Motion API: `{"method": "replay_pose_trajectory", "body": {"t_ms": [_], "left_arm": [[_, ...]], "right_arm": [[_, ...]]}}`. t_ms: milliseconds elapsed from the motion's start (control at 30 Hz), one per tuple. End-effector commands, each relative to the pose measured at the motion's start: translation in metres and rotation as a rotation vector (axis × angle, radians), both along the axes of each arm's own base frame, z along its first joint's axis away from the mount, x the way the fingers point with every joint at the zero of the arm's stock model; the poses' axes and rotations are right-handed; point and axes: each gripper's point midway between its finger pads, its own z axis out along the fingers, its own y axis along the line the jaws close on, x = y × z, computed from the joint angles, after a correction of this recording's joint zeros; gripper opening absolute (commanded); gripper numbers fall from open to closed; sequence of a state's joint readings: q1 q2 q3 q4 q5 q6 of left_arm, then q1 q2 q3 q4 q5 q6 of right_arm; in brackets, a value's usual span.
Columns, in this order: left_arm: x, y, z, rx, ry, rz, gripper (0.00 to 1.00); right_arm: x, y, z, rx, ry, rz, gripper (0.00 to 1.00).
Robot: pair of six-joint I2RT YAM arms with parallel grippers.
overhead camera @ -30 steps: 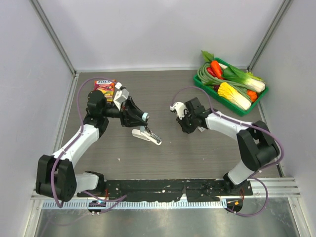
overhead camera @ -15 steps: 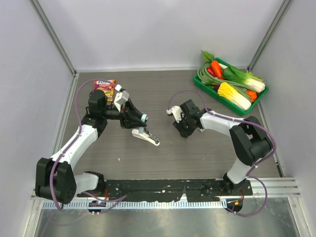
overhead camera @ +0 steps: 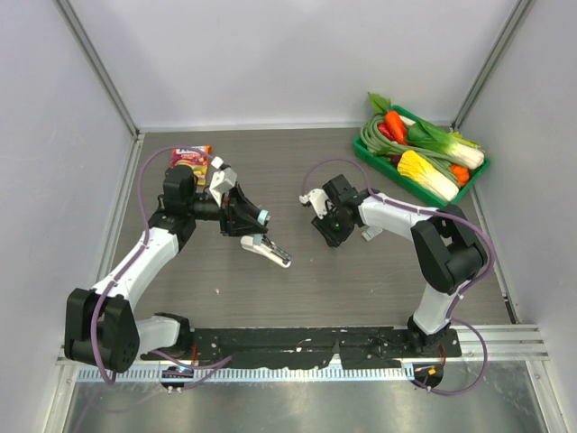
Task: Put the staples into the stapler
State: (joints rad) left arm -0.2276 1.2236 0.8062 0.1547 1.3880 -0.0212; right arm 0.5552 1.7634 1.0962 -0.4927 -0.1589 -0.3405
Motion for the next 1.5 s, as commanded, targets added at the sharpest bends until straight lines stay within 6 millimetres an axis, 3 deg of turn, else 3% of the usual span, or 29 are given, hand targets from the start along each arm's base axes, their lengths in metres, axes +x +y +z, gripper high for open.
{"method": "replay_pose_trajectory", "body": {"t_ms": [0, 833, 1033, 1300, 1467], "left_arm": [[0.005, 0.001, 0.018, -0.016, -0.095, -0.001, 0.0], [0.007, 0.0, 0.013, -0.011, -0.074, -0.006, 0.0], [0.007, 0.0, 0.011, -0.011, -0.066, -0.007, 0.0], [0.008, -0.001, 0.012, -0.013, -0.069, -0.023, 0.0], [0.013, -0.004, 0.012, -0.012, -0.055, -0.033, 0.0]], "right_arm": [[-0.006, 0.001, 0.006, -0.001, 0.015, 0.039, 0.39], [-0.014, -0.007, -0.007, -0.084, -0.016, 0.081, 0.33], [-0.013, -0.009, -0.008, -0.093, -0.034, 0.077, 0.16], [-0.002, -0.001, 0.028, -0.027, -0.125, 0.065, 0.13], [0.005, 0.009, 0.072, 0.057, -0.219, 0.06, 0.13]]}}
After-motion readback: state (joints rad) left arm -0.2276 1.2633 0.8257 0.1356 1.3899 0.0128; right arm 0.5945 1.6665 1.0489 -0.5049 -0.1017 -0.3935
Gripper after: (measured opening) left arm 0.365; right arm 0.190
